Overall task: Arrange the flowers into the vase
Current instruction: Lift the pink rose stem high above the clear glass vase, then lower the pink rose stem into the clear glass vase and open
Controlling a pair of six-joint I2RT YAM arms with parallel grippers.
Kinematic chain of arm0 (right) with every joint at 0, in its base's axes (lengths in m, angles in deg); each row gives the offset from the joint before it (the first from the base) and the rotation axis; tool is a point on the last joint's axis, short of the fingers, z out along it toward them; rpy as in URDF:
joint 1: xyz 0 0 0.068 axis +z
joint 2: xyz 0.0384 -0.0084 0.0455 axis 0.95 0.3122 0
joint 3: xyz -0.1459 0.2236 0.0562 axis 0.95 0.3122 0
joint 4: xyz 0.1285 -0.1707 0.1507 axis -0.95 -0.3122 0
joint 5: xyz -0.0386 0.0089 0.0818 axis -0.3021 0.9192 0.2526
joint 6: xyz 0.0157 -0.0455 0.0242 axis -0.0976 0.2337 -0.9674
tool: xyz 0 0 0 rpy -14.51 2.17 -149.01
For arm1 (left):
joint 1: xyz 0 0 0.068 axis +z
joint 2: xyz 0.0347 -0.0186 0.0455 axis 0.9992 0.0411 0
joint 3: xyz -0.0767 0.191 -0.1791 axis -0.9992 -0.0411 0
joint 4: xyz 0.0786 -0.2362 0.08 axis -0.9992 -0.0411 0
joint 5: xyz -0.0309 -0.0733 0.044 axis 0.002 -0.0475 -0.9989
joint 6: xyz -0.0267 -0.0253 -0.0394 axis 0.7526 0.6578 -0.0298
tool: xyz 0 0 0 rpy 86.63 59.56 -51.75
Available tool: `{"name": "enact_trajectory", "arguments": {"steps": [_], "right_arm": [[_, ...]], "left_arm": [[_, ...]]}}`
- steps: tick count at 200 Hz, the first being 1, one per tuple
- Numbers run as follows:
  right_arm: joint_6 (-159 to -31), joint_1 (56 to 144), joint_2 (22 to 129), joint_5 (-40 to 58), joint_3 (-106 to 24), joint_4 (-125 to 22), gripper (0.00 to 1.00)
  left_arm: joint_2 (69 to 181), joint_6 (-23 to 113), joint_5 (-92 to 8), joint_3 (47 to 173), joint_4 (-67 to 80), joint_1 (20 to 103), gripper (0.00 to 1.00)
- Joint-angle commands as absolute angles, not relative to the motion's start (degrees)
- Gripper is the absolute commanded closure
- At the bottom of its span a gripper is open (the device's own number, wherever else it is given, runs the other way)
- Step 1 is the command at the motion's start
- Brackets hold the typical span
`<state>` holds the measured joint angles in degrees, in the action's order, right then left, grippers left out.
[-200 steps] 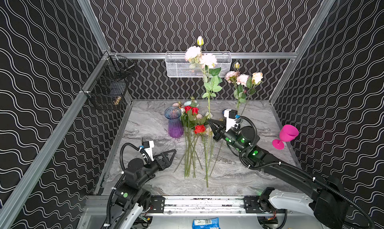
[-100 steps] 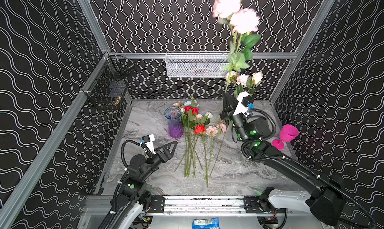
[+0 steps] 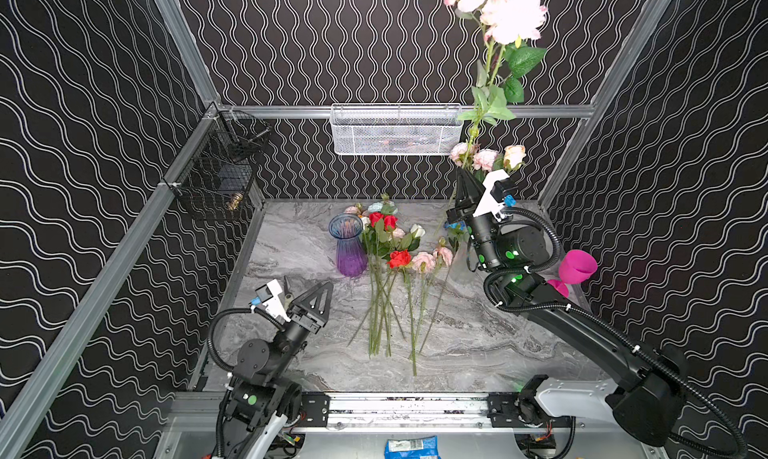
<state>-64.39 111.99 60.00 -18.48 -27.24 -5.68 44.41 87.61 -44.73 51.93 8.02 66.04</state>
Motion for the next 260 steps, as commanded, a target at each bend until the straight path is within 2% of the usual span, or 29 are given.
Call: {"name": "enact_trajectory", "arguments": {"steps": [1,36,109,181,260], "right_arm": [[-60.98,112.03,59.8,-20.69,-28.64,-1.74,1.0],[-55.41,109.34,59.74,-23.21,-29.83,-2.26,1.0],[-62.23,97.34,59.71,-23.48,-26.98,-7.82,1.0],[-68.05,95.12,62.99,-23.07,-19.7,-7.33,1.0],[-73.3,95.05,62.08,-23.06,-12.49,-7.8,1.0]], "left_arm": [[44.62,84.13,-47.69,52.89,4.04,66.05,0.01],[45.31,85.57,-47.46,51.36,7.69,66.06,0.01],[55.41,90.4,-44.92,49.08,20.51,66.02,0.02],[56.67,92.59,-46.0,45.65,25.97,66.04,0.03],[55.95,92.25,-44.41,46.06,23.83,66.04,0.03]]}}
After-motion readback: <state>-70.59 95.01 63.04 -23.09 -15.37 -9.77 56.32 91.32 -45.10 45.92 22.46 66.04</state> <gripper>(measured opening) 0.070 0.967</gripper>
